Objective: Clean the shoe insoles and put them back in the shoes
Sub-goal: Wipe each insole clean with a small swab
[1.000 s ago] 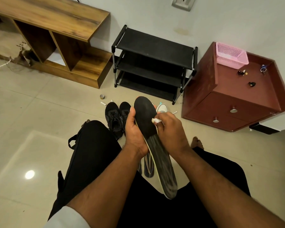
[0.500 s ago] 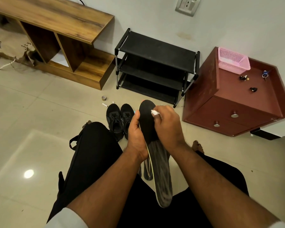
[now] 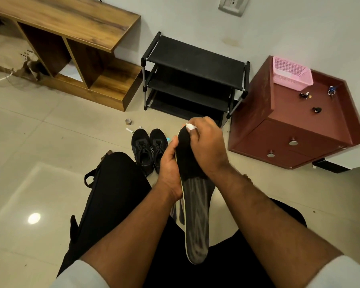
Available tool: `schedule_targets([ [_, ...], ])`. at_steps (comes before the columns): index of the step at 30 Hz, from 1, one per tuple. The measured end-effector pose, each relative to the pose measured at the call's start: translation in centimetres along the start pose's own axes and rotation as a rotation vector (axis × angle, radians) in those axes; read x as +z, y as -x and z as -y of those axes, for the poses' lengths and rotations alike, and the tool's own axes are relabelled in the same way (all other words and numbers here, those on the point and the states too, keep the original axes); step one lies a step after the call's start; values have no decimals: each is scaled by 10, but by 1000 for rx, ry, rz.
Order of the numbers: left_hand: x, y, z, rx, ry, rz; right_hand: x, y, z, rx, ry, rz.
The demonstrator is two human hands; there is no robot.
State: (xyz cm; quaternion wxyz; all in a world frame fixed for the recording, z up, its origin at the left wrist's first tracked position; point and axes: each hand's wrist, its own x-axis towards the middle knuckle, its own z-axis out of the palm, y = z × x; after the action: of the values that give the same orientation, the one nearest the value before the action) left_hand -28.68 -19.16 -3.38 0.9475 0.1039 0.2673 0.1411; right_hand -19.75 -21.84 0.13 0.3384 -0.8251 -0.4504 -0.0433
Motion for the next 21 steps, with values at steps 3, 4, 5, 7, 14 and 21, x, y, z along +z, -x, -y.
schedule_targets([
  [3, 2, 0, 3, 46, 4, -26, 2, 10, 8, -166, -4, 66],
  [4, 2, -1, 3, 46, -14, -29, 2, 9, 5, -163, -10, 79],
  [5, 2, -1, 2, 32, -35, -19, 2, 6, 0, -128, -22, 67],
  [7, 1, 0, 1, -6, -68, 4, -1, -2, -12, -32, -28, -2],
  [14, -1, -4, 5, -3, -82, -10, -6, 2, -26, 13, 44, -43],
  [21, -5, -9, -9, 27, 24, -83, -16, 72, -30, -3, -39, 224],
])
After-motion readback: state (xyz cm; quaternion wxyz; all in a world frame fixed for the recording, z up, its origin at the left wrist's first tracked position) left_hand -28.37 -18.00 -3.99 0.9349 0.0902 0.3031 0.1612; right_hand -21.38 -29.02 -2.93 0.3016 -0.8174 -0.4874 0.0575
